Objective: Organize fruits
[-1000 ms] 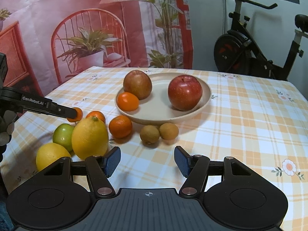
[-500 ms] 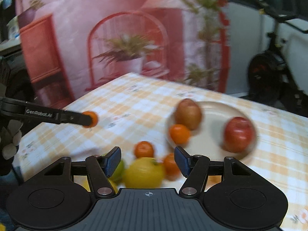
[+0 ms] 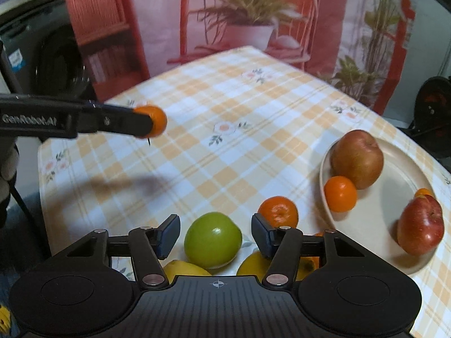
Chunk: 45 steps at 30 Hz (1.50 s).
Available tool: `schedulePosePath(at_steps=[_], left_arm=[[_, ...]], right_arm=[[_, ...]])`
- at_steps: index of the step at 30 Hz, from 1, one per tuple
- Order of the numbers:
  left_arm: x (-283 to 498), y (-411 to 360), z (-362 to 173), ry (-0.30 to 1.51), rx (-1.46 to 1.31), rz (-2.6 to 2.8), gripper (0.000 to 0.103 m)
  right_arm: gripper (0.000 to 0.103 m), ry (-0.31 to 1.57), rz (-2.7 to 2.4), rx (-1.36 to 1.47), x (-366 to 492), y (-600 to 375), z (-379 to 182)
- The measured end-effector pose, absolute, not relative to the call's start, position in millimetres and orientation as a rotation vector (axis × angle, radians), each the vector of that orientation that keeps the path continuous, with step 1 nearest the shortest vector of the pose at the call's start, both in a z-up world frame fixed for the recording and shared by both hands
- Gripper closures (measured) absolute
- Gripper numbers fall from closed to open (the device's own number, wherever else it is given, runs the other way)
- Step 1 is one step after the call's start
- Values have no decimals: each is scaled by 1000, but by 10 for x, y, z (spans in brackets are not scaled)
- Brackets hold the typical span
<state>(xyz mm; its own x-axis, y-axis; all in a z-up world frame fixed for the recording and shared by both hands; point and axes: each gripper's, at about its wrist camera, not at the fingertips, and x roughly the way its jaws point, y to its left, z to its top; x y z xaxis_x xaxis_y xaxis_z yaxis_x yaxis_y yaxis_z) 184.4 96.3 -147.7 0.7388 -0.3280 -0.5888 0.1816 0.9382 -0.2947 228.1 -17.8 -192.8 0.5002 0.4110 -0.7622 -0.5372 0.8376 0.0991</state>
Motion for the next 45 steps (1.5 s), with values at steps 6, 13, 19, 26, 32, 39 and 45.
schedulePosePath(at_steps=[6,13,19,26,32,39,45], left_arm=[[1855,963,-1496,685,-230,-287,69],[1866,963,-1507,691,-232,-290,69],[1882,950,-1493,698,-229,-293,69],[1903,892,-1477,697,-214,-300,69],[1917,758,-1434,699,-168,-322,69],[1939,569,-1364,682,-126,-342,71],[1982,420,-1334,681,-116,-370,76]], right_arm=[[50,920,582,-215,2323,-106,-1972],[57,970,619,-291,2413,-2,-1991],[60,998,648,-319,2410,64,-2035],[60,901,599,-165,2365,-143,-1942],[60,808,513,-39,2272,-479,-1859],[60,749,473,-8,2194,-830,-1724],[60,719,467,23,2143,-1015,-1685]])
